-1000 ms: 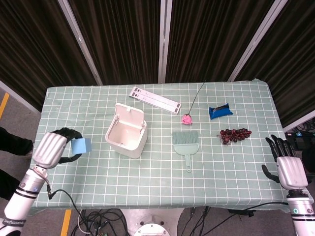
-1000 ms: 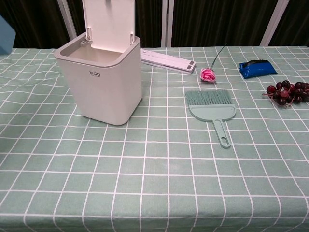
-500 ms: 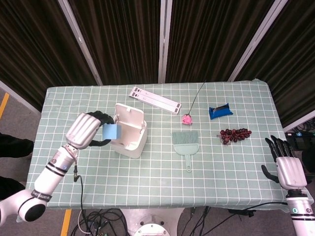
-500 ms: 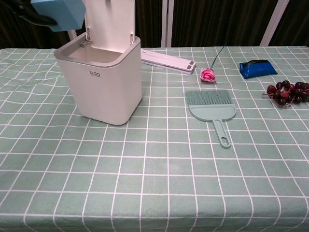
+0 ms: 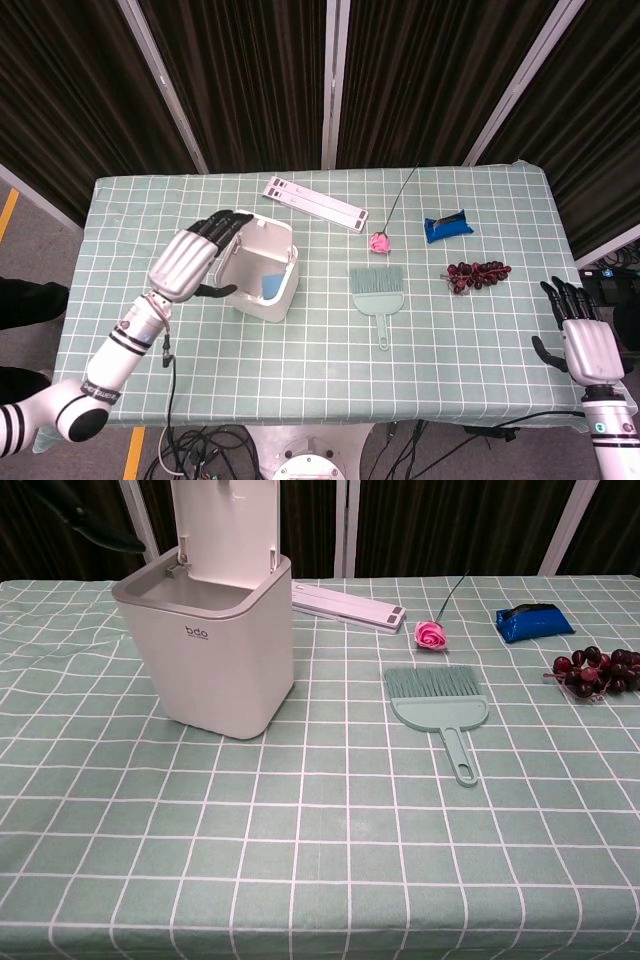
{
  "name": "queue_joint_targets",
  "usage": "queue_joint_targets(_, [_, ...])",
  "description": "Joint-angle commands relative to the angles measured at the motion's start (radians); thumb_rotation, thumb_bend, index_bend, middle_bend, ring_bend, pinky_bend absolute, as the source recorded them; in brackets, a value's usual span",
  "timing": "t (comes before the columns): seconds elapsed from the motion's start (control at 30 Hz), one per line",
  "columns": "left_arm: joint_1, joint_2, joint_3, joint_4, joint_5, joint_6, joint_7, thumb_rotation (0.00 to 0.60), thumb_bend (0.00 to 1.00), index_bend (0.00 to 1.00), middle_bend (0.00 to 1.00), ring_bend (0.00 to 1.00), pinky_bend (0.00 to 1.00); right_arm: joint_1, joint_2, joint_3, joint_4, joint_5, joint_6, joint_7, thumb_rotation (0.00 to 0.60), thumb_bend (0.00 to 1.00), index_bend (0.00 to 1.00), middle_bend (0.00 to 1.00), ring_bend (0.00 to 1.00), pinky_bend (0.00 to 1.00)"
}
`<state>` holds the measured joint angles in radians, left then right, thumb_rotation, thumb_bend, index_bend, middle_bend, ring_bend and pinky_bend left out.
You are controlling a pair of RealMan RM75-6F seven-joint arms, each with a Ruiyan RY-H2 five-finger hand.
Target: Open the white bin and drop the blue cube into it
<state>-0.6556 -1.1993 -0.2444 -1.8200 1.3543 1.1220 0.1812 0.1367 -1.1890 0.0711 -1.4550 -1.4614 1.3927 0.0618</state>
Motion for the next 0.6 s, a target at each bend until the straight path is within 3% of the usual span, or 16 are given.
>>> queue_joint_targets(0.03, [0.043, 0.034, 0.030, -0.017, 0.008, 0.041, 0.014, 0.600, 0.00, 0.07, 0.12, 0.09, 0.30, -0.002, 0.002, 0.000, -0.001, -0.001, 0.003, 0.001, 0.600, 0.25, 0.00, 0.00, 0.00, 0.00])
queue_joint_targets(0.2, [0.192, 0.066, 0.140, -0.005, 0.051, 0.185, 0.046, 0.600, 0.00, 0.09, 0.13, 0.09, 0.28, -0.005, 0.003, -0.002, -0.001, -0.004, 0.008, 0.001, 0.600, 0.25, 0.00, 0.00, 0.00, 0.00])
queue_joint_targets(0.37, [0.346, 0.022, 0.253, 0.103, 0.089, 0.318, 0.046, 0.600, 0.00, 0.09, 0.13, 0.09, 0.24, -0.006, 0.004, -0.004, -0.008, -0.017, 0.019, -0.009, 0.600, 0.25, 0.00, 0.00, 0.00, 0.00])
queue_joint_targets(0.6, [0.455, -0.054, 0.293, 0.243, 0.119, 0.421, 0.008, 0.600, 0.00, 0.09, 0.13, 0.08, 0.20, -0.013, 0.000, -0.010, -0.018, -0.029, 0.035, -0.031, 0.600, 0.25, 0.00, 0.00, 0.00, 0.00])
